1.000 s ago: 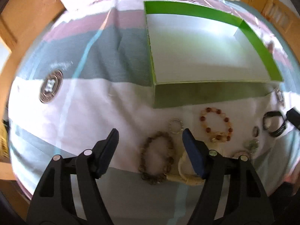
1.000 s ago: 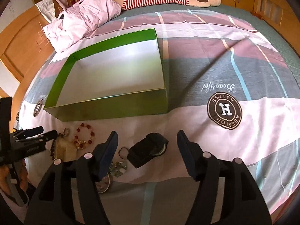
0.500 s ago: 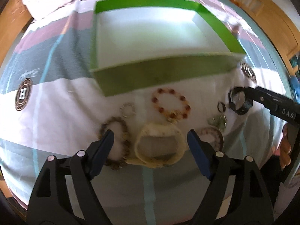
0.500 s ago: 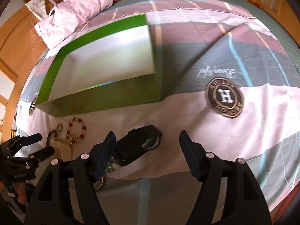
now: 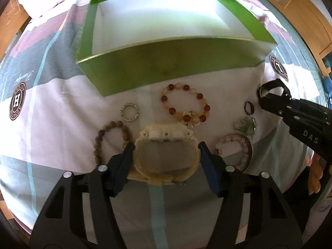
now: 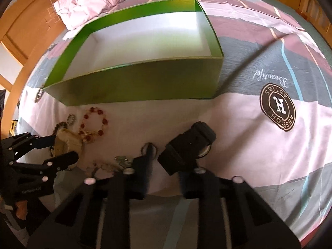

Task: Organize jewelry
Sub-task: 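Grasp the black watch with the right gripper while the left gripper approaches the cream-white watch, then close the left gripper on the cream-white watch and lift it while the right holds the black watch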

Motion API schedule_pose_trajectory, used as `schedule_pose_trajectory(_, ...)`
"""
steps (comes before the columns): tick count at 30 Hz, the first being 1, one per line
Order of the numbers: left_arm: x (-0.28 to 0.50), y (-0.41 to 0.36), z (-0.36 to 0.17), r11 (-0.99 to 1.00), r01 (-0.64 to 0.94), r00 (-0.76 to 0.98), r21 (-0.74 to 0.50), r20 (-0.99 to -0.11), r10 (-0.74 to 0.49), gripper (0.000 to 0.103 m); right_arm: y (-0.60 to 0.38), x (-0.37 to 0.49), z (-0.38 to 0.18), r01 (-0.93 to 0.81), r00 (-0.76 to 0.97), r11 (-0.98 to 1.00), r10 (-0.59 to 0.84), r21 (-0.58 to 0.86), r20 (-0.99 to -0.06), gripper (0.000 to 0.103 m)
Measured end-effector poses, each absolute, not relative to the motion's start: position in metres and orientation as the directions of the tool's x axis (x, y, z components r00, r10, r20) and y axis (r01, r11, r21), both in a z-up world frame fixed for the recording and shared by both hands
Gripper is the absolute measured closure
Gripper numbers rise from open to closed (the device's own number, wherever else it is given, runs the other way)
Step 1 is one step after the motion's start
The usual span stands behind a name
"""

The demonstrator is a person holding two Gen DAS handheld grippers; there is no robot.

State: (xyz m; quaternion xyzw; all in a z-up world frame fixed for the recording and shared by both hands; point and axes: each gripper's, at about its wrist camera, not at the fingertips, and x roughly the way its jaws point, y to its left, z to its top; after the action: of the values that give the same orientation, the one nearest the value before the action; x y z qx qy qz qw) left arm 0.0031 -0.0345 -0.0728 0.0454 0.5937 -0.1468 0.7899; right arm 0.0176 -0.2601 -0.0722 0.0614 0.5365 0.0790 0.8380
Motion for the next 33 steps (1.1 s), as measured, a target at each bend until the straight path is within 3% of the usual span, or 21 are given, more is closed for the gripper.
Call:
schedule_pose_trajectory(3, 0.004, -0.027, -0.067, 0.957, 0.27, 0.27, -0.109, -0.945, -0.183, 0.04, -0.267, 0.017, -0.066, -0.052, 0.441, 0.979, 0.201, 0.199, -0.875, 0.086)
schedule_pose_trajectory(6, 0.007, -0.02, -0.063, 0.962, 0.244, 0.282, -0.12, -0.94, -0.189, 0.04, -0.275, 0.016, -0.06, -0.03, 0.471, 0.974, 0.213, 0.227, -0.856, 0.094)
schedule_pose_trajectory(13, 0.009, -0.01, -0.054, 0.966, 0.223, 0.307, -0.132, -0.931, -0.198, 0.04, -0.276, 0.012, -0.041, -0.04, 0.547, 0.963, 0.244, 0.266, -0.801, 0.095)
schedule_pose_trajectory(28, 0.004, 0.002, -0.026, 0.953, 0.235, 0.395, -0.193, -0.877, -0.275, 0.04, -0.271, 0.013, -0.047, -0.033, 0.52, 0.969, 0.224, 0.243, -0.824, 0.095)
schedule_pose_trajectory(33, 0.008, -0.002, -0.04, 0.947, 0.243, 0.333, -0.209, -0.899, -0.284, 0.04, -0.266, 0.013, -0.051, -0.044, 0.502, 0.972, 0.222, 0.231, -0.836, 0.095)
